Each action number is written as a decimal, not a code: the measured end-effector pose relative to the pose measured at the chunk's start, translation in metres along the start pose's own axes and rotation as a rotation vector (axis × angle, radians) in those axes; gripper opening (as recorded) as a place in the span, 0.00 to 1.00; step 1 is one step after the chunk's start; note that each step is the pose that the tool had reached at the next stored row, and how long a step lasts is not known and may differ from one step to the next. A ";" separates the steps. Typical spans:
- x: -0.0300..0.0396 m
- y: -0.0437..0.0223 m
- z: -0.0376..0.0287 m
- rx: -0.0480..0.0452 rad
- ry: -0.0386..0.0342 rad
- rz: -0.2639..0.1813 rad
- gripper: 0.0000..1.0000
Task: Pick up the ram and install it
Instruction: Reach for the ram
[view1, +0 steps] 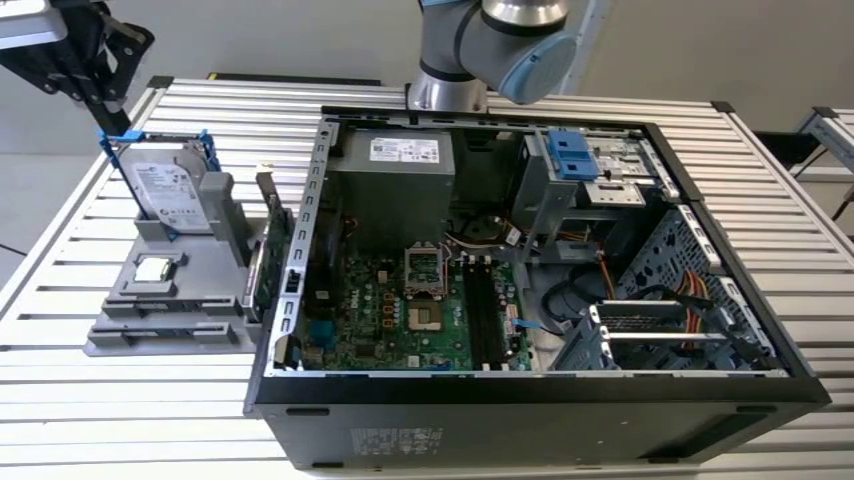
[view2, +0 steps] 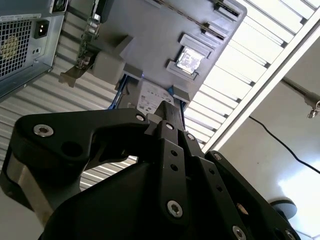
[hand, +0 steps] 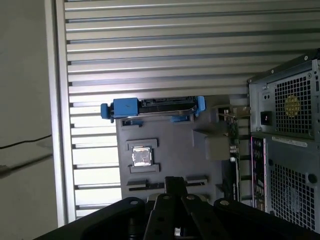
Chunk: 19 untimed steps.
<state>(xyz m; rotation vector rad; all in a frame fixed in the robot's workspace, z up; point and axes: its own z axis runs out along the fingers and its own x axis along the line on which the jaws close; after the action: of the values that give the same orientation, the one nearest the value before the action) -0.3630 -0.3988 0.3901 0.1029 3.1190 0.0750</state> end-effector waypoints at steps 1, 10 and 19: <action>-0.0001 -0.0001 0.0000 -0.0002 0.0003 -0.005 0.00; -0.0002 -0.0006 0.0000 -0.0012 0.0031 -0.064 0.00; -0.0006 -0.0063 -0.0002 -0.0012 0.0032 -0.064 0.00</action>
<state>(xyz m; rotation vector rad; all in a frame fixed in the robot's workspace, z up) -0.3629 -0.4051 0.3900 0.0024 3.1223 0.0760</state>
